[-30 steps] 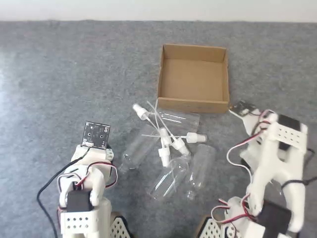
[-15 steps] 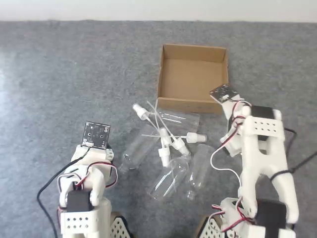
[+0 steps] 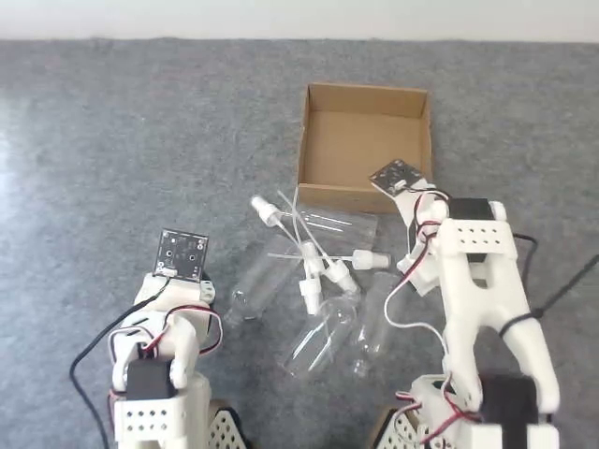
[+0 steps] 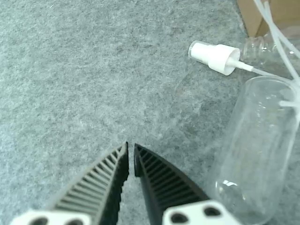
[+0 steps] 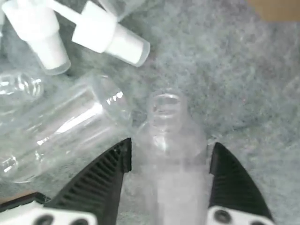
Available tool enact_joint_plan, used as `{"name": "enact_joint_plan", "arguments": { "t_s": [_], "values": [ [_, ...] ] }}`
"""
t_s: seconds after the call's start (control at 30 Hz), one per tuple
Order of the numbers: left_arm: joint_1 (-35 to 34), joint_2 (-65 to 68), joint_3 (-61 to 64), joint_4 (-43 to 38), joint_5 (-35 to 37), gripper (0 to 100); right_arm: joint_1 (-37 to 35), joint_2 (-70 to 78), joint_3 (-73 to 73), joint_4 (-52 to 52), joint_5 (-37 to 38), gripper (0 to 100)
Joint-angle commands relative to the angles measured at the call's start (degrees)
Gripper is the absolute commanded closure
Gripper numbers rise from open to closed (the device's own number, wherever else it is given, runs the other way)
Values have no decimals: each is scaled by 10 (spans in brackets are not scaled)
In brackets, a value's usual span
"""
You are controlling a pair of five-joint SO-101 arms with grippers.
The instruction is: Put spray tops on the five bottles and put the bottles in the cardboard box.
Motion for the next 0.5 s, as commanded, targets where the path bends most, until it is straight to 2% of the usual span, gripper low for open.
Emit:
{"name": "enact_joint_plan", "arguments": {
  "t_s": [0.0, 0.47],
  "values": [
    [-2, -11, -5, -16, -7, 981, -9, 37, -41, -8, -4, 745],
    [-3, -11, -5, -16, -7, 981, -8, 124, -106, -6, 16, 745]
  ]
}}
